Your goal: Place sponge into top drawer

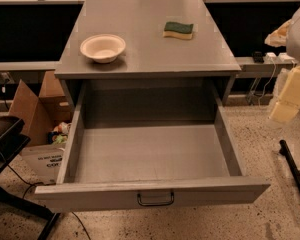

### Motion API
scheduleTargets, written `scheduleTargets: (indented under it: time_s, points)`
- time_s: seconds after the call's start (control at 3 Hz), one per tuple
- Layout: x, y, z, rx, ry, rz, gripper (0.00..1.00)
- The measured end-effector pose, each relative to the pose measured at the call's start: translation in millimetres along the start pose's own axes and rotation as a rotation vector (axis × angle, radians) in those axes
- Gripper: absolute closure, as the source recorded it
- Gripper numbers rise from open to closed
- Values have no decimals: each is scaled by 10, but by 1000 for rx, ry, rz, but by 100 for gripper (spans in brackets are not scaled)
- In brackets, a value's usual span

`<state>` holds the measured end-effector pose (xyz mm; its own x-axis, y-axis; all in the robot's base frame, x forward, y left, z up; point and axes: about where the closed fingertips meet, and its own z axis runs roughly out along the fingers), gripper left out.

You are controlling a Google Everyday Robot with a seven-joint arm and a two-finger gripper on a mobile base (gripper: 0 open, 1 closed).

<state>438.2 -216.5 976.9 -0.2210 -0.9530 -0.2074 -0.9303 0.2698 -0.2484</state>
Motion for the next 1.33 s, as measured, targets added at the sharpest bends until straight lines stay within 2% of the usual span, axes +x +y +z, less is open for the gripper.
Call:
scheduleTargets:
  time_s: [0.33,0.67,1.0,1.33]
  points:
    - [-2,-41,13,9,-9,-4,0]
    - [-9,-271,85,57,-61,-26,0]
    - [-164,-758,224,120,-187,-77,0]
    - [-220,-1202,513,171,-372,-37,0]
